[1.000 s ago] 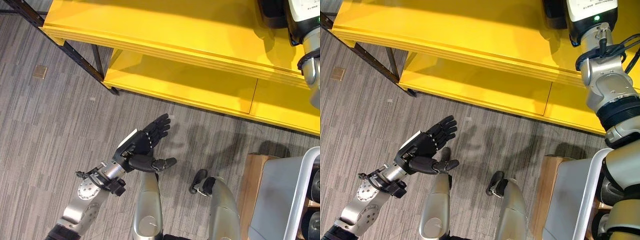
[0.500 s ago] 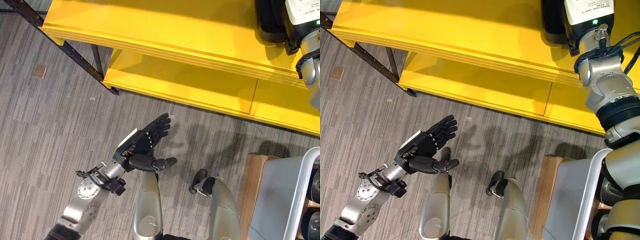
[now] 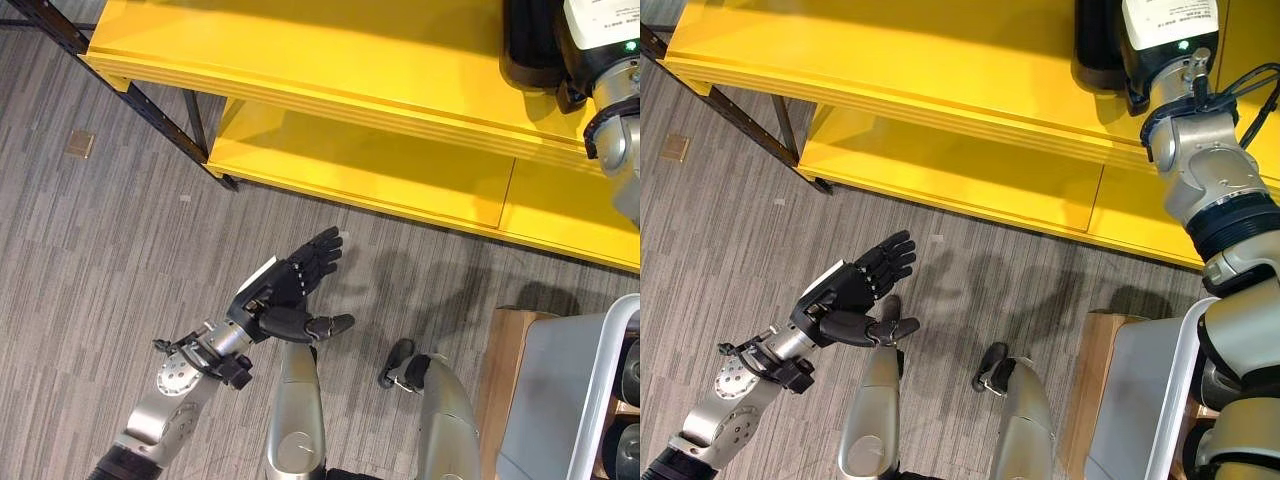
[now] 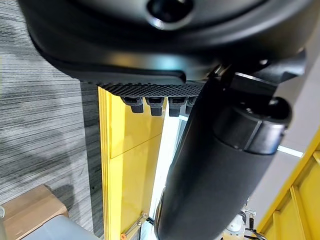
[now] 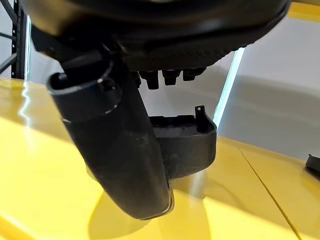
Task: Move parts from the plastic box to the shelf.
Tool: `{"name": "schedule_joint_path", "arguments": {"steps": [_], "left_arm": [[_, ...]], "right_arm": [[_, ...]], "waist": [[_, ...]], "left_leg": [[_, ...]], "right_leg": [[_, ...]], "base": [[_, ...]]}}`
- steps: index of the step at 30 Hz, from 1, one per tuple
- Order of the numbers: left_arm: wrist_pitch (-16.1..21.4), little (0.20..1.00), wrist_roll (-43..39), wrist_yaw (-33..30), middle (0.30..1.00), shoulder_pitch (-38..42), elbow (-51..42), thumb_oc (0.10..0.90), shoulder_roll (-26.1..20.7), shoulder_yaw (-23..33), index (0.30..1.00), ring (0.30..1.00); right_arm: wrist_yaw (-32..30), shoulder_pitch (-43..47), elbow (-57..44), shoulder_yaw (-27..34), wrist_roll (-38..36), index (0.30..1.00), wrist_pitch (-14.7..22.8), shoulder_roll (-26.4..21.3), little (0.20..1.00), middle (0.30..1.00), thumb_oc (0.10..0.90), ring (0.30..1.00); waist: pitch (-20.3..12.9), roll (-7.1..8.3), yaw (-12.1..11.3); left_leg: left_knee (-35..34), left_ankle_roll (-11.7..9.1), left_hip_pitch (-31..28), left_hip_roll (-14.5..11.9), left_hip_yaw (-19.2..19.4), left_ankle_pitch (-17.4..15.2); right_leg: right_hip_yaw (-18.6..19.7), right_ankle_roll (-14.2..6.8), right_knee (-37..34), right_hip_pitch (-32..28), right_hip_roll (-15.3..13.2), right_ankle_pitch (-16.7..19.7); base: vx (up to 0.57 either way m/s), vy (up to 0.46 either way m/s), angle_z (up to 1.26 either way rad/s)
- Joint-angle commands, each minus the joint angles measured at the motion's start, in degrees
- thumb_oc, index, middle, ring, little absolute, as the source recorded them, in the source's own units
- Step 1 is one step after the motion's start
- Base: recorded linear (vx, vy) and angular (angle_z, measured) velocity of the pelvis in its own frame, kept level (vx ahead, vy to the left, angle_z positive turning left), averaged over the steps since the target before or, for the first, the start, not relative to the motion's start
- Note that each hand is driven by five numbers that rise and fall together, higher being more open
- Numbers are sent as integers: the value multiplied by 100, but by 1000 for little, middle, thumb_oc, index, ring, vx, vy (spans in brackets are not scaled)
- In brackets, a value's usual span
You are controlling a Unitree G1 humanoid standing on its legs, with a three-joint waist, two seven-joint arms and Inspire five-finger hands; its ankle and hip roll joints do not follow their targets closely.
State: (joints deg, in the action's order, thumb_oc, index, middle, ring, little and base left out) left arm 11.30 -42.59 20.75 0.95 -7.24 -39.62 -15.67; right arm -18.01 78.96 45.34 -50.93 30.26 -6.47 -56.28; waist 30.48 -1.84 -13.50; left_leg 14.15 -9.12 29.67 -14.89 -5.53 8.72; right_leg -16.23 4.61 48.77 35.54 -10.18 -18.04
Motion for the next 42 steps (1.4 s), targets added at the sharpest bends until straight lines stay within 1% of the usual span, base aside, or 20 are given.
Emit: {"name": "schedule_joint_path", "arguments": {"steps": [1, 11, 17, 22, 29, 32, 35, 37, 42], "left_arm": [[415, 1000, -301, 190, 1000, 18, -682, 900, 45, 150, 1000, 1000], [424, 1000, -344, 197, 1000, 92, -683, 900, 60, 96, 1000, 1000], [442, 1000, -346, 169, 1000, 127, -669, 900, 73, 77, 1000, 1000], [437, 1000, -333, 152, 1000, 159, -669, 900, 83, 61, 1000, 1000], [419, 1000, -350, 151, 1000, 186, -696, 900, 107, 66, 1000, 1000], [407, 1000, -350, 166, 1000, 206, -717, 900, 111, 39, 1000, 1000], [412, 1000, -328, 132, 1000, 199, -732, 900, 119, 20, 1000, 1000], [416, 1000, -360, 98, 1000, 210, -731, 900, 103, 24, 1000, 1000], [414, 1000, -364, 98, 1000, 233, -743, 900, 113, 11, 1000, 1000]], "right_arm": [[-851, 717, -80, 560, -125, 1000, -42, -193, 1000, 1000, 900, 1000], [-1090, 573, -180, 821, -177, 1000, 33, -55, 1000, 1000, 900, 1000], [-885, 504, -286, 813, -114, 1000, -19, -10, 1000, 1000, 900, 1000], [-945, 483, -251, 818, -129, 1000, -6, 42, 1000, 1000, 900, 1000], [-781, 435, -185, 810, -82, 1000, -71, 102, 1000, 1000, 900, 1000], [-764, 449, -128, 784, -176, 1000, 11, 109, 1000, 1000, 900, 1000], [-803, 442, -128, 819, -427, 1000, 55, 119, 1000, 1000, 900, 1000], [-720, 451, -192, 877, -256, 1000, 93, 144, 1000, 1000, 900, 1000], [-776, 472, -314, 866, -255, 1000, 24, 168, 1000, 1000, 900, 1000]], "waist": [[-69, 39, -102], [-69, -19, -80], [-69, -19, -65], [-69, -38, -67], [-69, -52, -67], [-69, -50, -66], [-69, -60, -53], [-69, -64, -37], [-69, -73, -26]], "left_leg": [[-264, 343, -80, 173, 131, 65], [-288, 340, -91, 196, 145, 66], [-316, 342, -107, 201, 151, 69], [-330, 351, -123, 215, 157, 66], [-343, 348, -123, 228, 159, 73], [-359, 350, -133, 217, 163, 73], [-375, 348, -131, 217, 167, 79], [-382, 345, -139, 219, 173, 69], [-414, 342, -169, 225, 192, 77]], "right_leg": [[31, -122, 381, -596, 279, -588], [63, -145, 330, -587, 277, -563], [74, -156, 301, -581, 274, -546], [76, -157, 288, -584, 273, -536], [83, -167, 262, -581, 258, -515], [75, -166, 225, -583, 262, -488], [83, -168, 177, -578, 271, -462], [99, -178, 149, -580, 272, -450], [115, -186, 96, -602, 269, -427]], "base": [[0, 0, 0], [0, 0, 0], [0, 0, 0], [0, 0, 0], [0, 0, 0], [0, 0, 0], [0, 0, 0], [0, 0, 0], [0, 0, 0]]}}
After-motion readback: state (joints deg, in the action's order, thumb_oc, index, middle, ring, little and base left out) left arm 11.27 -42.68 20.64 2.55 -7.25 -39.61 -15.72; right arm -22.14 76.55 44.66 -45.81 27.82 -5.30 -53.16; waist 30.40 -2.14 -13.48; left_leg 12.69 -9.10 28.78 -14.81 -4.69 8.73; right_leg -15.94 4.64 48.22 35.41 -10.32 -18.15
